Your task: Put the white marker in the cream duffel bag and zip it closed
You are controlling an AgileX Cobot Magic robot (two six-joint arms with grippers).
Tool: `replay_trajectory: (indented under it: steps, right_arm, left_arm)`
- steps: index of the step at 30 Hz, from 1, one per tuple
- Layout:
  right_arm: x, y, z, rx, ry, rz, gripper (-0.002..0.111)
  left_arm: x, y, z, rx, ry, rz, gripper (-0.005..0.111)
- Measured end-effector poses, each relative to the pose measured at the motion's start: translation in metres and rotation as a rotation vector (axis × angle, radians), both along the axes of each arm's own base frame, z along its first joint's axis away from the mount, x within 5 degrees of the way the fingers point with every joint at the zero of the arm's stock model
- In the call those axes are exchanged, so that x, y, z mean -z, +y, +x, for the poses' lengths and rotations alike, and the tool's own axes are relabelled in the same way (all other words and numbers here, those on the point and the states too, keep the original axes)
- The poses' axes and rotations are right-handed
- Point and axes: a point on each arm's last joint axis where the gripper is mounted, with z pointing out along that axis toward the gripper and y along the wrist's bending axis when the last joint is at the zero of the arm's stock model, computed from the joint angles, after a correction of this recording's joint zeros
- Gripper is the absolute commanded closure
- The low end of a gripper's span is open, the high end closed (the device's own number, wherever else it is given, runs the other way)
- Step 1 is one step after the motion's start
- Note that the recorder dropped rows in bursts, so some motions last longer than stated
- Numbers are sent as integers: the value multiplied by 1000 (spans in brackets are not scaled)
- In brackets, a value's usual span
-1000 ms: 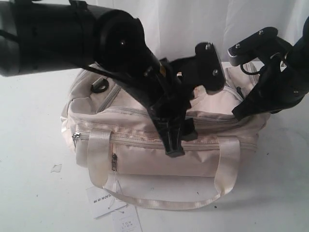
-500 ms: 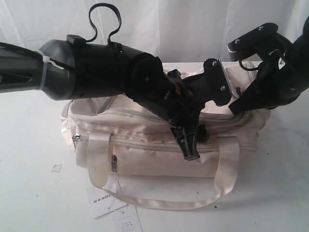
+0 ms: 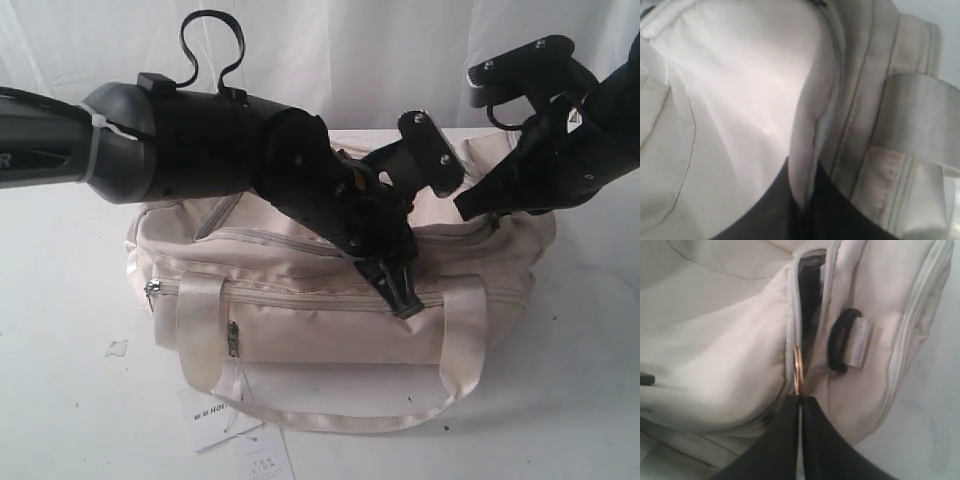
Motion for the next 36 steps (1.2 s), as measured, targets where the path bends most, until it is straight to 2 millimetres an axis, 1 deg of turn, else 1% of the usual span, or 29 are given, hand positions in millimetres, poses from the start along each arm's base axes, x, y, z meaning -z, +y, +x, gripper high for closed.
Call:
replay_trajectory:
  steps: [5,9,12,21,25,27,31,36]
  right_arm:
    - [-7,2,9,-1,-122,56,108]
    - [-14,-1,18,17,-225,112,108]
    - [-16,-3,22,28,-262,129,108]
    - [-4,-21,36,98,-259,130,108]
    - [1,-23,43,112,-268,137,108]
    - [1,-22,48,113,-277,143,108]
    - [1,-20,61,117,-286,149,108]
    - [12,-21,79,135,-258,146,108]
  left_arm:
    - [-3,13,12,-193,103,-105,107]
    - [-7,16,15,-279,134,-178,107]
    - [-8,17,16,-331,167,-218,107]
    - [-8,14,14,-397,245,-294,107]
    - [-8,8,10,-387,244,-310,107]
    - [-5,6,8,-386,236,-324,107]
    - [14,9,3,-418,235,-351,107]
    - [33,16,1,-474,188,-427,107]
